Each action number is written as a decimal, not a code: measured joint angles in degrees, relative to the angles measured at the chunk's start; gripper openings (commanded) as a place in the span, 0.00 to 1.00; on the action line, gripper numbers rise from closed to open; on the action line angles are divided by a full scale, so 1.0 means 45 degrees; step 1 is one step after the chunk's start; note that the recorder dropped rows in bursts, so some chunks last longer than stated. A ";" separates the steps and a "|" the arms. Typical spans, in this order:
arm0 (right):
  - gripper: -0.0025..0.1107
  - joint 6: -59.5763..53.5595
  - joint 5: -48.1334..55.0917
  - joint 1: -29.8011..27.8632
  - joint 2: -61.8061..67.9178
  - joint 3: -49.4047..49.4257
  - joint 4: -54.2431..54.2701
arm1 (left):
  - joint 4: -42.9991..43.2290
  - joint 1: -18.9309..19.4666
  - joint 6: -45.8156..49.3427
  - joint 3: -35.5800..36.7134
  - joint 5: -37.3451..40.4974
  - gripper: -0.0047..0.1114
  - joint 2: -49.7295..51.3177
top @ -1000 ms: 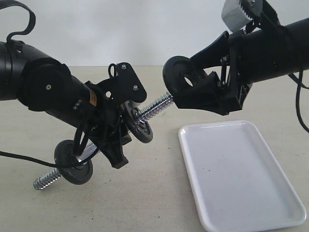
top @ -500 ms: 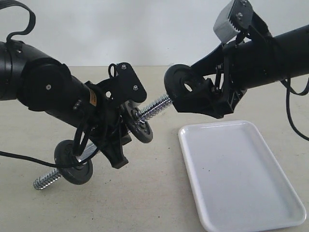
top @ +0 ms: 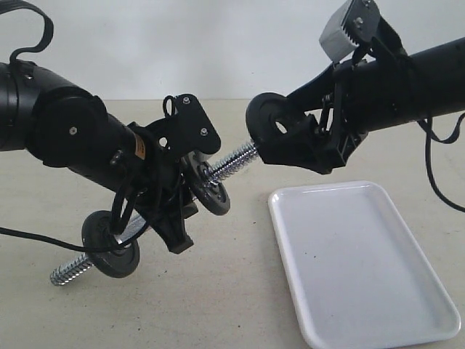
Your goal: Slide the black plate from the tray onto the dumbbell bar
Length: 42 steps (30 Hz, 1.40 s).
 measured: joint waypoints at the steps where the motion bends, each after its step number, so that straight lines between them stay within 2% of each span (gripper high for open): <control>1: 0.02 0.0000 0.0000 0.0000 0.0103 0.0000 0.0000 | 0.0000 0.0000 0.0000 0.0000 0.0000 0.08 0.0000; 42: 0.02 -0.0858 0.0768 -0.0073 0.1308 0.0000 0.1527 | -0.0253 0.0000 -0.0051 0.0000 0.0246 0.08 0.0000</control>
